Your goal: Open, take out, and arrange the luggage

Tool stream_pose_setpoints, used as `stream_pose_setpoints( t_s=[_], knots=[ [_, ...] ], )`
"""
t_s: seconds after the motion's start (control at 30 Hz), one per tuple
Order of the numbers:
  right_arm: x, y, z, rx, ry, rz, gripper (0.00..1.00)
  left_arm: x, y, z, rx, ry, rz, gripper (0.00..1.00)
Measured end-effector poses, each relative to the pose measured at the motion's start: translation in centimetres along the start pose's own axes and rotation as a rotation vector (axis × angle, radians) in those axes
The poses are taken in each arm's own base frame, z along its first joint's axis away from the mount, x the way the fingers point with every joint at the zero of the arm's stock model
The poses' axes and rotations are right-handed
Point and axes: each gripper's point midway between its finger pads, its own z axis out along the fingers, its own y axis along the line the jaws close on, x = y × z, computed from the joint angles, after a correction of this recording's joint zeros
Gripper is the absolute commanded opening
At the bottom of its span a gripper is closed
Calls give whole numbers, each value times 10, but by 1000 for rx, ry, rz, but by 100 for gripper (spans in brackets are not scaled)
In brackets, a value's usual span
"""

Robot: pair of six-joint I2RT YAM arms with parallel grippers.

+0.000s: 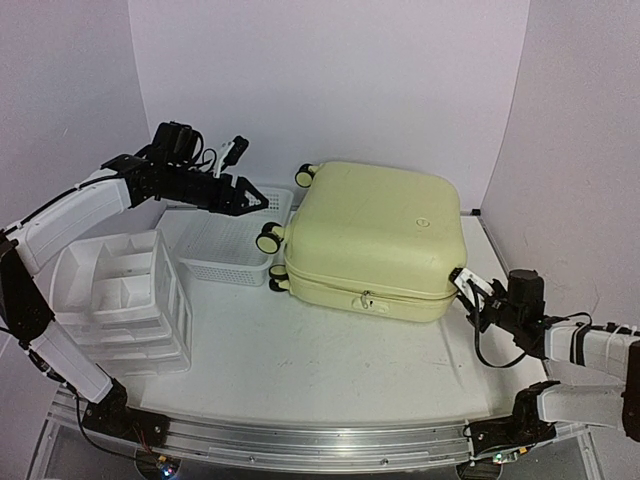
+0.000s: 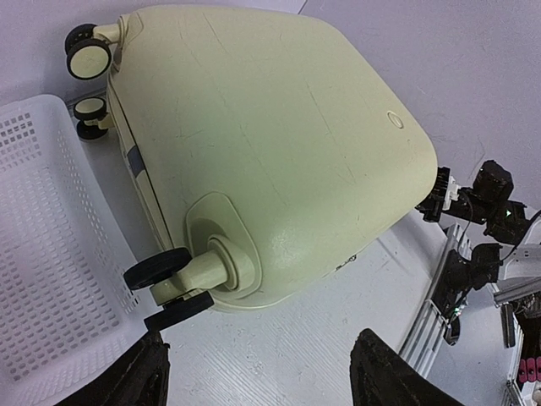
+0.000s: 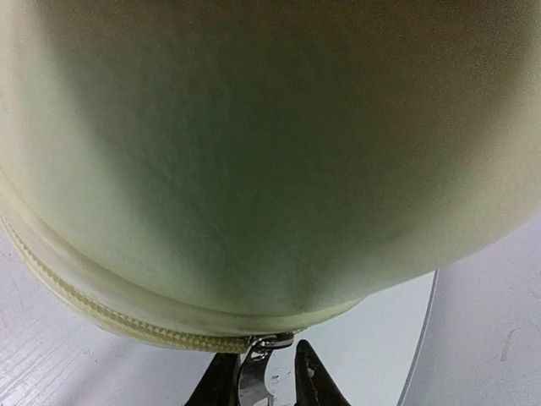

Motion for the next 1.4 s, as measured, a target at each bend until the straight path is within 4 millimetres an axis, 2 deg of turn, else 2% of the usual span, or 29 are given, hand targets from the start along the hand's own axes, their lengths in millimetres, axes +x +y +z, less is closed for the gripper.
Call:
stream_pose_setpoints(
  t_s=[0.13,0.37,0.67,0.83,0.97,1.2,1.3,1.4],
  knots=[
    [0,0,1,-2,-3,2,14,0,0,0,1,0,0,74],
    [0,0,0,-1,4,16,0,0,0,0,3,0,0,74],
    [-1,-3,-4,-51,68,84,0,3,2,2,0,3,-2,74],
    [2,-1,-10,-106,115,175,0,5,6,7,-3,7,12,79],
    [2,1,-12,-143,135,240,0,10,12,22,-1,30,41,82],
    [-1,4,-13,-220,147,392,0,34,32,72,39,142,6,89],
    [-1,6,-15,-242,145,426,0,34,33,83,73,166,57,90],
    [-1,9,-16,-261,140,447,0,24,30,86,102,162,153,91]
  ],
)
